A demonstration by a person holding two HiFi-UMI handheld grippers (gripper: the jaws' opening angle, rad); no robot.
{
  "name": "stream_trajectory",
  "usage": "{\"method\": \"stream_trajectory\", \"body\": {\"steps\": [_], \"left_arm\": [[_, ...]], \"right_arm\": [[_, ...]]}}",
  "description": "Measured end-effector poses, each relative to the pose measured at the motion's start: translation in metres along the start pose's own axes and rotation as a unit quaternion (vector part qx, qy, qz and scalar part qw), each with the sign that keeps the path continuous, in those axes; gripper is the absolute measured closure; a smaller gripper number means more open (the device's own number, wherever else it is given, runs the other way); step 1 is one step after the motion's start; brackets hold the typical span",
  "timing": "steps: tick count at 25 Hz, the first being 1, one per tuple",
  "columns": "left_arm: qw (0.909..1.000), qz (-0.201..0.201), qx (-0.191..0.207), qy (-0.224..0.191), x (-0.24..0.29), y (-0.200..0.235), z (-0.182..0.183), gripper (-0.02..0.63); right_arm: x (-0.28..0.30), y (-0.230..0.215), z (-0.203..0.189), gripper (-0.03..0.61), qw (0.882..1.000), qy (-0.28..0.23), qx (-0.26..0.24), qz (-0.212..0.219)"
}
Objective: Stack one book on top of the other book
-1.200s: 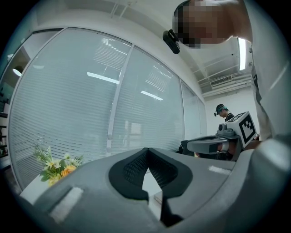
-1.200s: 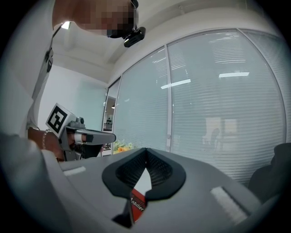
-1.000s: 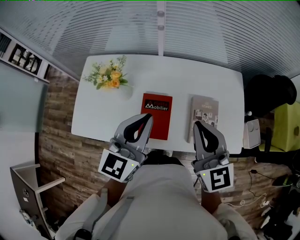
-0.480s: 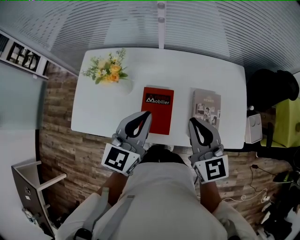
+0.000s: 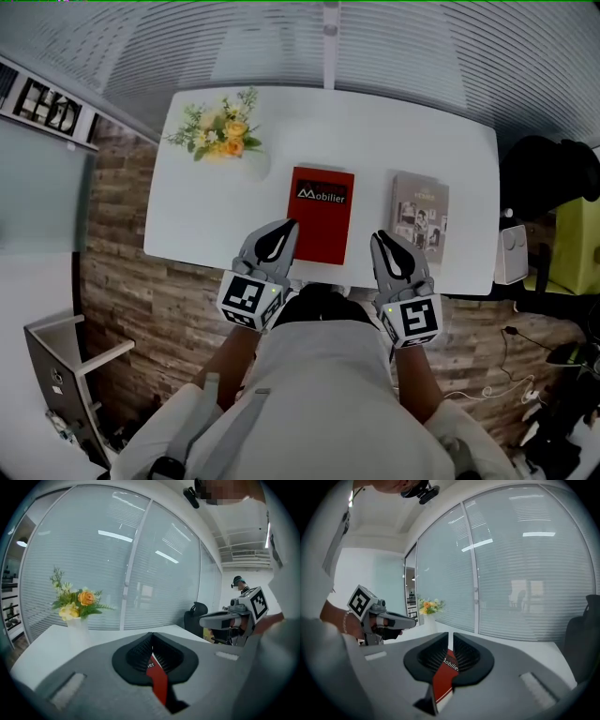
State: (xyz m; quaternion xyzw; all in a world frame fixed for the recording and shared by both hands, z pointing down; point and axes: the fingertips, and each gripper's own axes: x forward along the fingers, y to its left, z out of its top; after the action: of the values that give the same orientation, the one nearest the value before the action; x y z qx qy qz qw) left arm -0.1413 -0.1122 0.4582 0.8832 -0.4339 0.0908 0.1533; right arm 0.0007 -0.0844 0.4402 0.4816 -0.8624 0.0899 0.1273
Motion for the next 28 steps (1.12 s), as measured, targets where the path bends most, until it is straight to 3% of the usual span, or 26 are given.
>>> {"method": "stream_trajectory", "body": {"steps": [8, 15, 28], "left_arm": [[0.9982, 0.010, -0.026, 0.053, 0.013, 0.022, -0.055, 0.589], [0.9948, 0.007, -0.044, 0.092, 0.024, 0.038, -0.094, 0.530], [0.9796, 0.006, -0.108, 0.169, 0.039, 0.063, -0.177, 0.466]], "right_arm": [[0.026, 0.006, -0.072, 0.523, 0.998, 0.056, 0.037, 0.012], [0.045, 0.007, -0.118, 0.485, 0.992, 0.099, 0.077, 0.016], [0.076, 0.014, -0.187, 0.416, 0.975, 0.162, 0.148, 0.020]]}}
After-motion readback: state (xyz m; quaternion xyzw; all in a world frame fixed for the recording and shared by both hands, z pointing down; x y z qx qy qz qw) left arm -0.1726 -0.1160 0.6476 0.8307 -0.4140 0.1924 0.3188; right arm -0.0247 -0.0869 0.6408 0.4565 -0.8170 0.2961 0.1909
